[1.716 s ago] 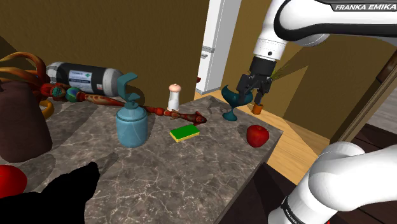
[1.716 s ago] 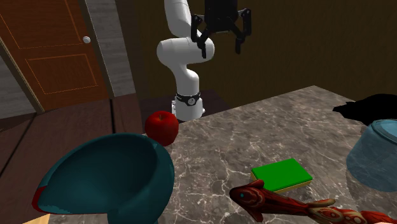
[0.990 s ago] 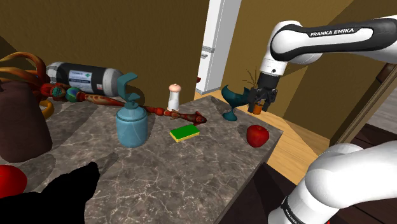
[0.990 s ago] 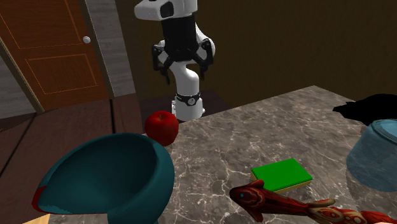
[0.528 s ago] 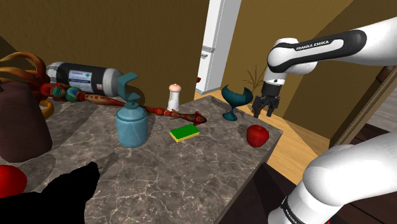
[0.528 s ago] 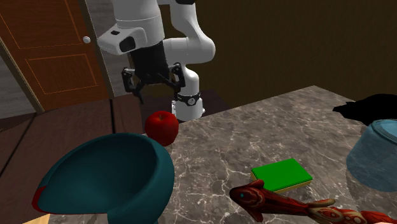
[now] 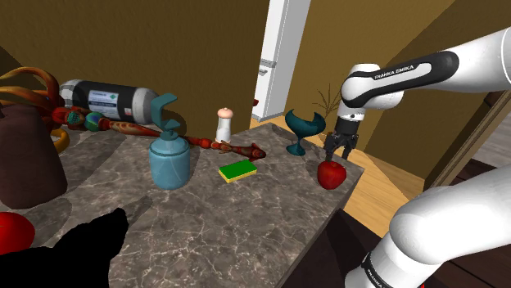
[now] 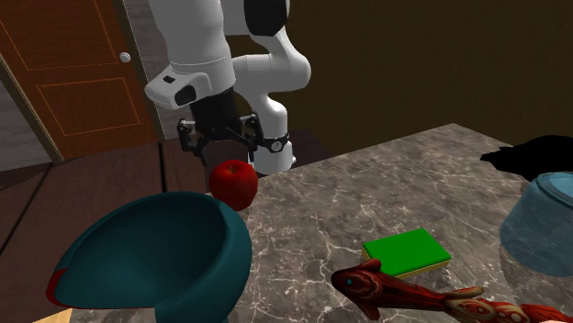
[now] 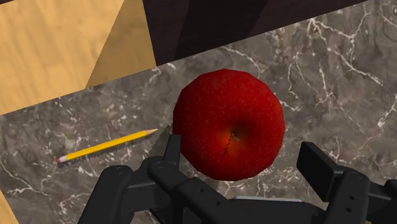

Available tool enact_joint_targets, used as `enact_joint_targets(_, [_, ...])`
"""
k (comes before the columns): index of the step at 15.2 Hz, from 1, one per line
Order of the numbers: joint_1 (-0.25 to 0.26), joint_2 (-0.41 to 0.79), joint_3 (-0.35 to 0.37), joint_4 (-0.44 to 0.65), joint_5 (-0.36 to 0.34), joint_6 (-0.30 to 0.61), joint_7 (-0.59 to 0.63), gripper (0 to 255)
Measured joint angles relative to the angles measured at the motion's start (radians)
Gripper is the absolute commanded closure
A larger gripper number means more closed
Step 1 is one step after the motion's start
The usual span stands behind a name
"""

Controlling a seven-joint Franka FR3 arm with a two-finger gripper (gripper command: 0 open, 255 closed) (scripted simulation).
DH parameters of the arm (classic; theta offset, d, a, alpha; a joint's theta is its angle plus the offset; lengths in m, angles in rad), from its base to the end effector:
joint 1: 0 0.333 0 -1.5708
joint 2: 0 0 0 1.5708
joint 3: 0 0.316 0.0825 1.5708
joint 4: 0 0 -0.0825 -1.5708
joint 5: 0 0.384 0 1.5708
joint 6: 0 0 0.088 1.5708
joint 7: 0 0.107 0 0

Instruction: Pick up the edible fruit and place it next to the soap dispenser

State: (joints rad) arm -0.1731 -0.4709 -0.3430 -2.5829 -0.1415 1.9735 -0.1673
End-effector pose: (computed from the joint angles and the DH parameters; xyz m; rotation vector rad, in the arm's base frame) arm 0.3247 -0.1908 0.3963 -3.0372 0.3596 0.2138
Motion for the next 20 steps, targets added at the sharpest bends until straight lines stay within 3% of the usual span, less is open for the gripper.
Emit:
enact_joint_targets(7, [0.001, 0.005, -0.001, -0.007, 0.0, 0.012, 0.0, 0])
enact_joint_targets(8, [0.001, 0.005, -0.001, -0.007, 0.0, 0.012, 0.0, 255])
enact_joint_targets(20, [0.0, -0.005, 0.002, 0.003, 0.001, -0.007, 0.002, 255])
